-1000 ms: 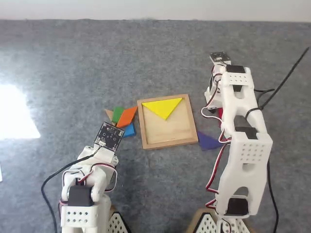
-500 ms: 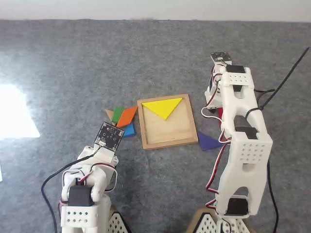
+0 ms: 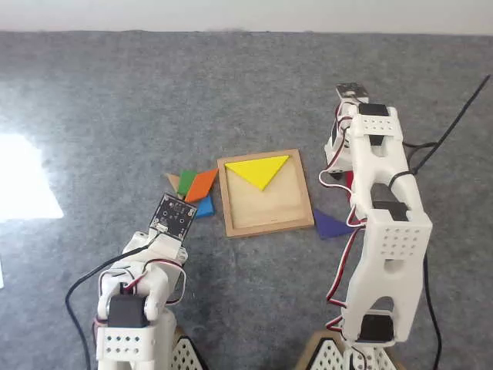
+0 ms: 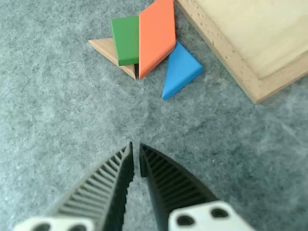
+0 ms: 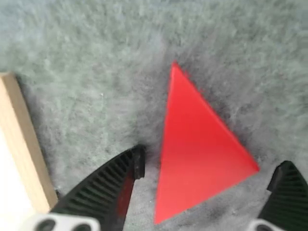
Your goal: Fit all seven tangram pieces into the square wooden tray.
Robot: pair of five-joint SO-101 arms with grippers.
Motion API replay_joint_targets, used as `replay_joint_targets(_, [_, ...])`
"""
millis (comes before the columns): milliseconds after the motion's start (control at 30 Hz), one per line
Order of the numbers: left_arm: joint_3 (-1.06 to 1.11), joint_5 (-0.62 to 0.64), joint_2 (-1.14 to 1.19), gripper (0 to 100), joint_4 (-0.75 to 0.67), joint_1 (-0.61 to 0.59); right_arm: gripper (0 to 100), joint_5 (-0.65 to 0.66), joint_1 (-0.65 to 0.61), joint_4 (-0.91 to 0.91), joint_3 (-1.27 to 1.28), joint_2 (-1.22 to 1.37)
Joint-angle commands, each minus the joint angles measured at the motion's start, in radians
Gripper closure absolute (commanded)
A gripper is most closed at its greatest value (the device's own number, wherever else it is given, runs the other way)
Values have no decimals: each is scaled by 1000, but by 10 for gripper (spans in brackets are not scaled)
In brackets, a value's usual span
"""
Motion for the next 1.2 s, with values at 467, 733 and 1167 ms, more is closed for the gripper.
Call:
replay_joint_targets(467, [-8, 6, 6, 980, 6, -5, 591, -51, 10, 73, -41, 56])
replay_joint_targets(733, [-8, 6, 6, 980, 6, -5, 593, -48, 8, 71, -41, 56])
replay_joint_targets(1167, [-8, 6, 6, 980, 6, -5, 590, 184, 8, 44, -58, 54])
